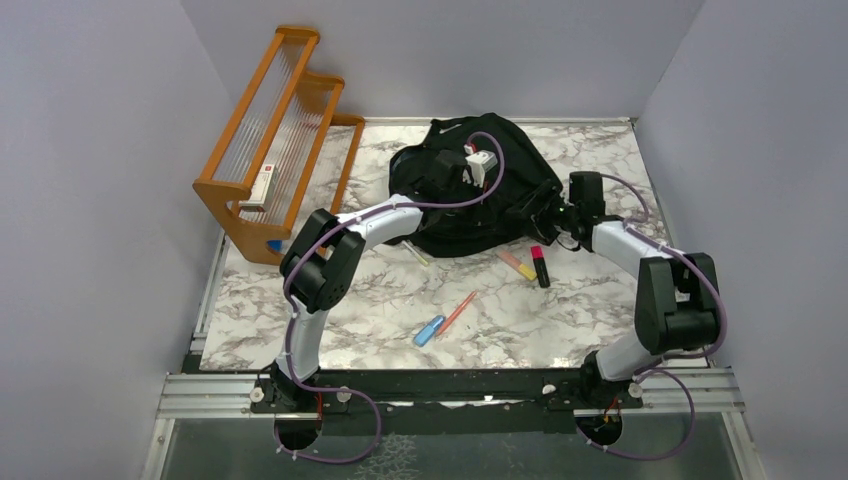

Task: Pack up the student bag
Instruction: Zip the student bag at the center of the board.

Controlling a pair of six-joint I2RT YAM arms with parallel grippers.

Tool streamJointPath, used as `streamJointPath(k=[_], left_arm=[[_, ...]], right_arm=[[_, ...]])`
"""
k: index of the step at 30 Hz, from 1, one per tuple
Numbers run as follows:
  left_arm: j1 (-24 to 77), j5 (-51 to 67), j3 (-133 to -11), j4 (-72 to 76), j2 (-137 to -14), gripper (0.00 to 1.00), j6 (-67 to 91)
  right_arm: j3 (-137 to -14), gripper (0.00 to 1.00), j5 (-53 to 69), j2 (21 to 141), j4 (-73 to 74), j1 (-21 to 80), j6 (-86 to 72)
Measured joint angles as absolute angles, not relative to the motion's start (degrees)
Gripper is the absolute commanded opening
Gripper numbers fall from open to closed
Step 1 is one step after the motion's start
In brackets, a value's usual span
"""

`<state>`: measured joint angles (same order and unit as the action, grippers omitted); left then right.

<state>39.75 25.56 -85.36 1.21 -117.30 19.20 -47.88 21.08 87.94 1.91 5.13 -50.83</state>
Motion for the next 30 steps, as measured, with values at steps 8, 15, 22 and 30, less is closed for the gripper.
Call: streamJointPath(k=[8,15,22,30], left_arm=[[39.7,26.6,-84.6,1.8,-117.1,0.00,19.2],[39.7,26.8,-83.7,1.8,-116.2,0.00,18.9],[39.7,26.1,-80.7,0.5,-112.1,0.00,16.9],[39.7,21.3,-77.5,-2.7,-106.2,0.00,14.8]], right_arm=[[-49.6,0.53,24.8,94.9,3.0,5.1,-53.8],[-49.6,0.24,25.3,95.3,2.8,5.1,-54.1],[-49.7,0.01,25.2,95.3,2.2,5.1,-53.7],[-49.6,0.01,25.2,95.3,2.1,4.7,-53.1]])
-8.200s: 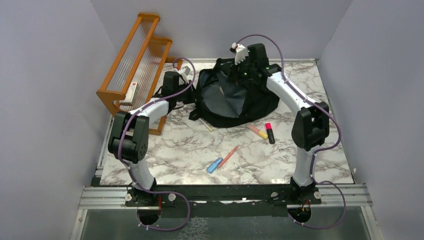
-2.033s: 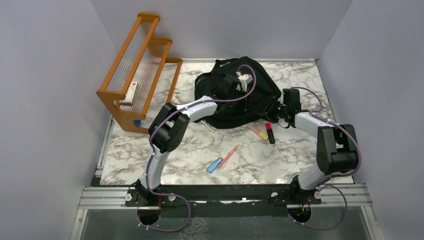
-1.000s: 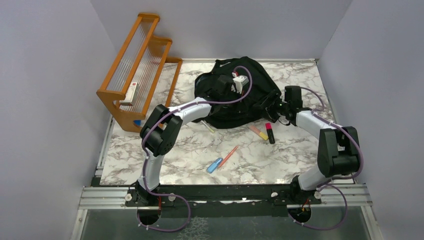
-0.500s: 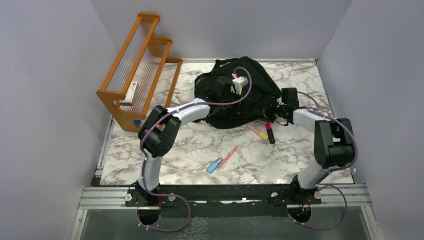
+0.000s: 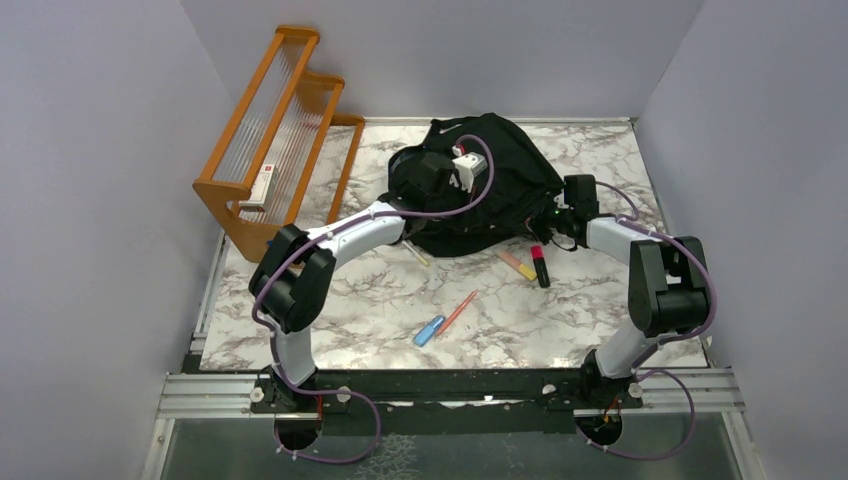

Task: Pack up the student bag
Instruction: Zip the student bag at the center of the board.

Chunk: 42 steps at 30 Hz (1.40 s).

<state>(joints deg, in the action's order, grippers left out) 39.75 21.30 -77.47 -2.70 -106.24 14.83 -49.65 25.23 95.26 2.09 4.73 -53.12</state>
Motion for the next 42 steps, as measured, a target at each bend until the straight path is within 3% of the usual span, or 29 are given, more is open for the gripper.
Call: streamJointPath(k=[13,14,17,22,25,30,42], left_arm=[[37.5,16.5,-73.1,-4.4,-99.0,0.00,13.0],[37.5,16.5,-73.1,-4.5,-99.0,0.07,13.1],[37.5,17.0,-73.6,-4.4,-99.3,0.43,14.1],[37.5,18.5,-75.9,-3.0,-101.2,0.72,20.2],[37.8,17.9,-75.9,-2.3,-101.3,0.81,26.0],[39.6,14.0,-75.9,-1.3,-101.4,0.86,34.0],[42.8,4.4,-81.8,-6.8,-108.8,0.85,43.4]], right_arm=[[-49.6,0.01,24.3,95.3,2.0,3.6,-50.5],[-49.6,0.01,24.3,95.3,2.0,3.6,-50.3],[-49.6,0.01,24.3,95.3,2.0,3.6,-49.6],[-49.6,0.01,24.3,95.3,2.0,3.6,-49.0],[-49.6,0.01,24.3,95.3,1.9,3.6,-48.9],[-49.6,0.01,24.3,95.3,1.9,3.6,-48.9],[-49.6,0.01,24.4,94.9,1.9,3.6,-48.9]])
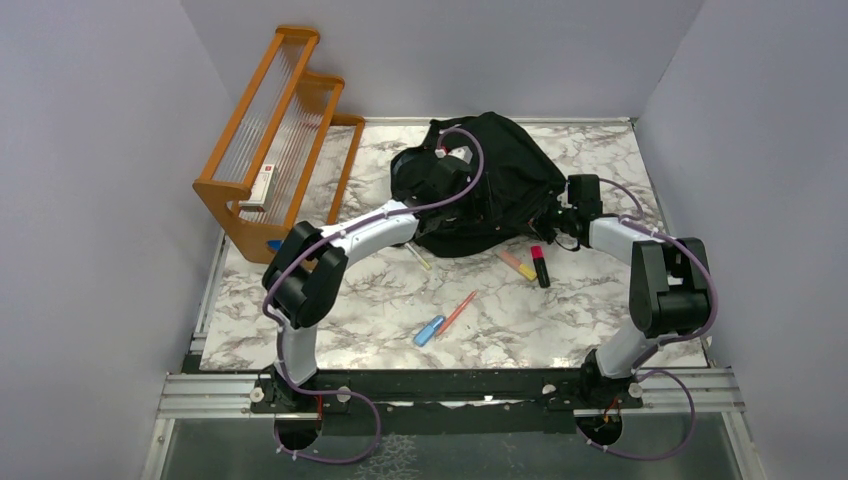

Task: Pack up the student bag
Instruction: Zip the student bag at the center of the board.

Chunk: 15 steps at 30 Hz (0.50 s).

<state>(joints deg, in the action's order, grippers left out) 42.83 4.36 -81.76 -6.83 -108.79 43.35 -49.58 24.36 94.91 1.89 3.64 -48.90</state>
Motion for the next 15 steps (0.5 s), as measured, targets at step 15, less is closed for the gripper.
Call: streamJointPath(k=[15], left_arm=[[43.7,4.0,-85.4,-7.8,-113.9,0.49,47.5]], right_arm=[[-48.8,0.01,24.5,94.7,1.3,3.6,-48.9]])
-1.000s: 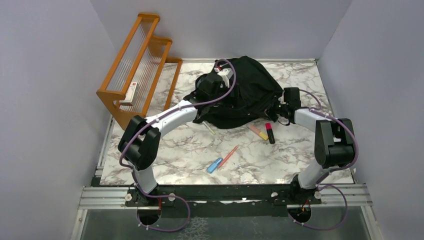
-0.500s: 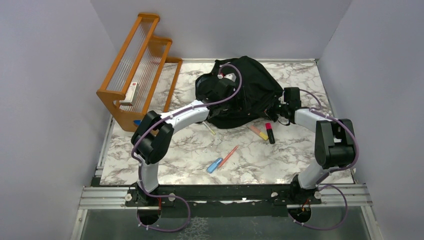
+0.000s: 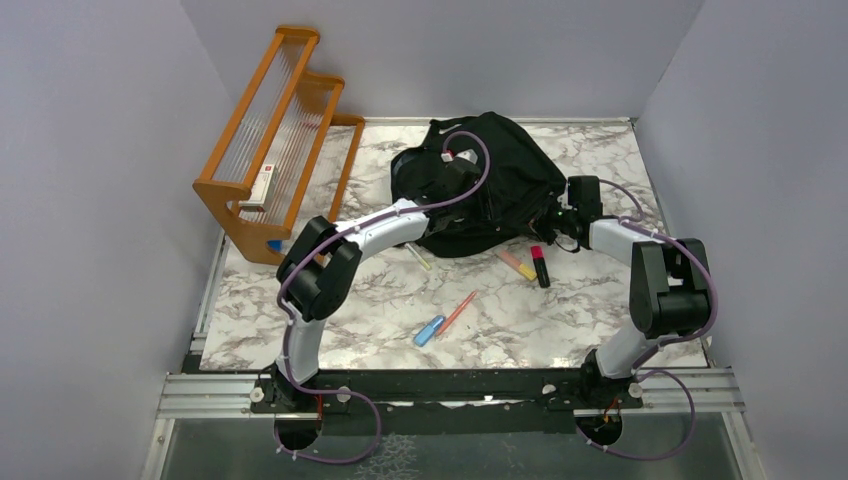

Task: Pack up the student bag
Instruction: Zip the student bag at the center of the board.

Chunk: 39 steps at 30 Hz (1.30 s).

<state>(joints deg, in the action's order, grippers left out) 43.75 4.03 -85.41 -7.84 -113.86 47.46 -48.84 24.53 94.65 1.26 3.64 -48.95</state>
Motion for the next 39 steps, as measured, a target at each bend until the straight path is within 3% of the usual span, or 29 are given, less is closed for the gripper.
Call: streamJointPath(k=[9,16,28,39], left_arm=[[44.3,5.4,-86.6,-7.3,-115.9,0.28,47.8],[44.3,5.9,-86.7,-7.0,-116.6,0.00,47.1],[44.4,7.1,-91.3,-8.4,-117.3,0.00,38.0],[44.5,17.9,-99.7,-13.6,-122.0,0.00,24.5]], right_arm=[[-48.3,0.01,24.6,94.5,0.4,3.6,-48.9],[-48.2,0.01,24.7,94.5,0.1,3.6,-48.9],[-48.1,0.01,24.7,94.5,-0.4,3.6,-48.8],[-48.1,0.01,24.7,94.5,-0.4,3.6,-48.6]])
